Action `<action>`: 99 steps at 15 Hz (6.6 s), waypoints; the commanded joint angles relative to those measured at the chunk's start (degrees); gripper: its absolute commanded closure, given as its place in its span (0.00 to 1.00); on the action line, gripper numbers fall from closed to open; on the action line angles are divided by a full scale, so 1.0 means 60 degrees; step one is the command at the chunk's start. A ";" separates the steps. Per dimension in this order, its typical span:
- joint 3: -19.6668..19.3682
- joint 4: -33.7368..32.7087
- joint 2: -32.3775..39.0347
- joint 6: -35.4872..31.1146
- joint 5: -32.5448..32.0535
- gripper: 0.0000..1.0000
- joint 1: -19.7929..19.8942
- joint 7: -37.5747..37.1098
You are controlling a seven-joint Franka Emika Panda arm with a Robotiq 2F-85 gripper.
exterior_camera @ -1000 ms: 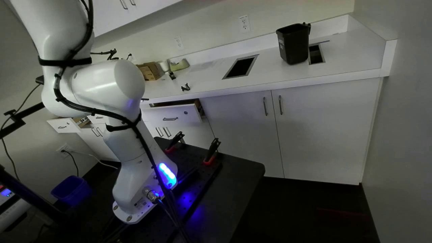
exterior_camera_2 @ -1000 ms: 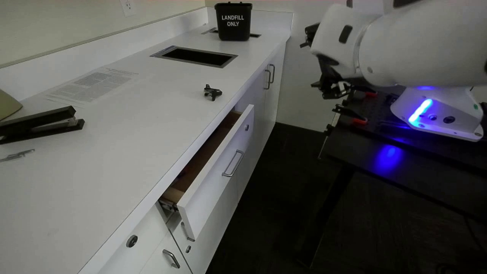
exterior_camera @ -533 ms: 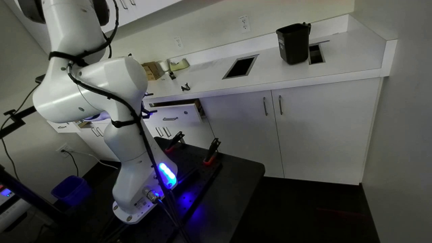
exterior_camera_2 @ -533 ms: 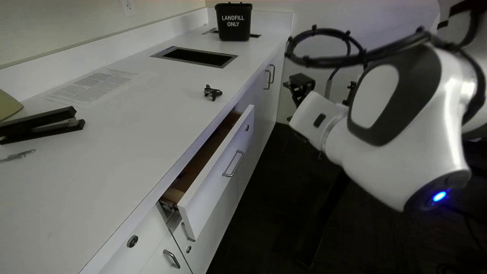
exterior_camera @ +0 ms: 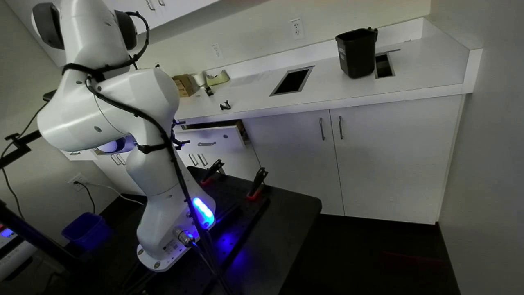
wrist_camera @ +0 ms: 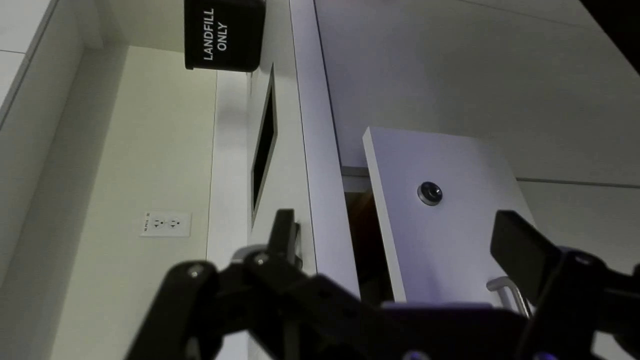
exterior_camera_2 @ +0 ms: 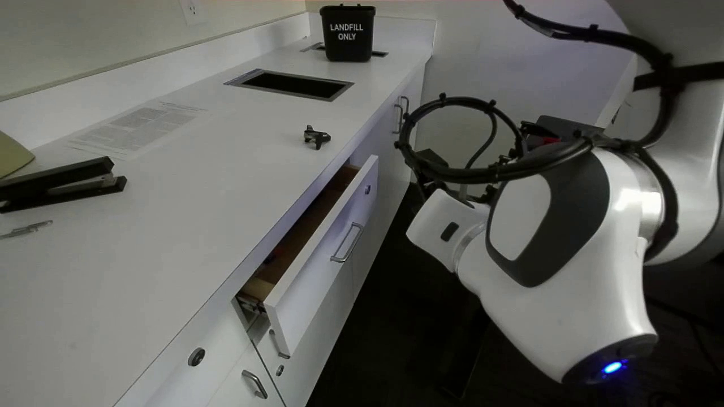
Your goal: Open the drawer
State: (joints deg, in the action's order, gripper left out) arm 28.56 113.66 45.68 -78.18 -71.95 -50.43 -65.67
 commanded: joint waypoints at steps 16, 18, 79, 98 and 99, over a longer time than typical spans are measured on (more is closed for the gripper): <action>-0.1178 -0.1152 0.2780 -0.0804 -0.5065 0.00 -0.0962 -0.0801; -0.1128 -0.0884 0.2623 -0.0910 -0.5095 0.00 -0.0872 -0.0772; -0.0378 -0.2955 0.4358 0.0772 -0.2780 0.65 -0.3501 -0.1810; 0.0597 0.0295 -0.1838 -0.3850 0.2349 0.00 -0.1943 0.1044; 0.0604 0.0670 -0.2306 -0.4068 0.2685 0.00 -0.1812 0.1200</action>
State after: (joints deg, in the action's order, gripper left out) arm 32.13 108.25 42.17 -97.72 -61.11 -63.73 -61.04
